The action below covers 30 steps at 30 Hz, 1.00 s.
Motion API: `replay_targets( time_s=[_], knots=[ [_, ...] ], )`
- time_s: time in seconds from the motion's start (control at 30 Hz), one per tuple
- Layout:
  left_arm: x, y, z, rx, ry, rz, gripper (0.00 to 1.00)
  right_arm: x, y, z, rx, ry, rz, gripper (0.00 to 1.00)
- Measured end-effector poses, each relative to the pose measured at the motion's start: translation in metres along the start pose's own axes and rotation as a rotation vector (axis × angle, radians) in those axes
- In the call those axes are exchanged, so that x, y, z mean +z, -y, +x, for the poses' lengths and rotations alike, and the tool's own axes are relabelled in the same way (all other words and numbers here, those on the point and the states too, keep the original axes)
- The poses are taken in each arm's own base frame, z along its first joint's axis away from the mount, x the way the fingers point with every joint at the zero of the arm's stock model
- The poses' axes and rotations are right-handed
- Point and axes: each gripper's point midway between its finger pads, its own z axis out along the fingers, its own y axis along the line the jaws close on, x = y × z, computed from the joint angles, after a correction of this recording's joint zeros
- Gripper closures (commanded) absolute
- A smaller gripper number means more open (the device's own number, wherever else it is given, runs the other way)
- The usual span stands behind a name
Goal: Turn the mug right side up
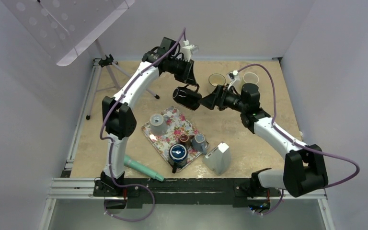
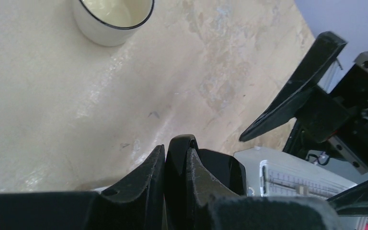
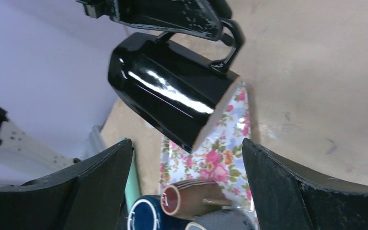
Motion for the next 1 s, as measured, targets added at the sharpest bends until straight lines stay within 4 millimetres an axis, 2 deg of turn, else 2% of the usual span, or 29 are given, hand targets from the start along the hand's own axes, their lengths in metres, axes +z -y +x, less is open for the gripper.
replay_targets(
  time_s=[0.23, 0.37, 0.43, 0.47, 0.53, 0.6, 0.63, 0.7, 0.73, 0.8, 0.83, 0.9, 1.0],
  knots=[
    [0.003, 0.018, -0.010, -0.048, 0.034, 0.082, 1.00, 0.012, -0.024, -0.007, 0.069, 0.043, -0.147, 0.15],
    [0.003, 0.022, -0.010, -0.066, 0.040, 0.101, 1.00, 0.021, -0.026, 0.000, 0.103, 0.013, -0.185, 0.16],
    [0.002, 0.022, -0.009, -0.068, 0.038, 0.102, 1.00, 0.025, -0.027, 0.005, 0.120, -0.003, -0.194, 0.22],
    [0.002, 0.023, -0.008, -0.068, 0.038, 0.104, 1.00, 0.026, -0.028, 0.006, 0.126, -0.006, -0.198, 0.31],
    [0.002, 0.024, -0.009, -0.066, 0.040, 0.111, 1.00, 0.025, -0.034, 0.006, 0.135, -0.011, -0.221, 0.56],
    [-0.002, 0.029, -0.010, -0.079, 0.047, 0.135, 1.00, 0.025, -0.034, 0.004, 0.155, -0.006, -0.228, 0.89],
    [-0.005, 0.031, -0.013, -0.077, 0.056, 0.150, 1.00, 0.024, -0.037, 0.004, 0.187, -0.018, -0.244, 0.99],
    [-0.013, 0.036, -0.021, -0.052, 0.086, 0.192, 1.00, 0.023, -0.040, 0.004, 0.203, -0.023, -0.259, 1.00],
    [-0.016, 0.039, -0.023, -0.038, 0.094, 0.212, 0.90, 0.022, -0.045, 0.001, 0.205, -0.020, -0.279, 1.00],
    [-0.019, 0.045, -0.026, -0.017, 0.105, 0.243, 0.57, 0.017, -0.052, -0.004, 0.189, -0.007, -0.291, 1.00],
    [-0.021, 0.047, -0.027, -0.006, 0.109, 0.249, 0.44, 0.015, -0.053, -0.006, 0.180, -0.006, -0.281, 1.00],
    [-0.021, 0.047, -0.027, 0.011, 0.111, 0.221, 0.23, 0.014, -0.053, -0.011, 0.130, 0.008, -0.217, 1.00],
    [-0.023, 0.046, -0.023, 0.037, 0.104, 0.162, 0.06, 0.011, -0.038, -0.020, 0.081, 0.011, -0.047, 1.00]
  ],
)
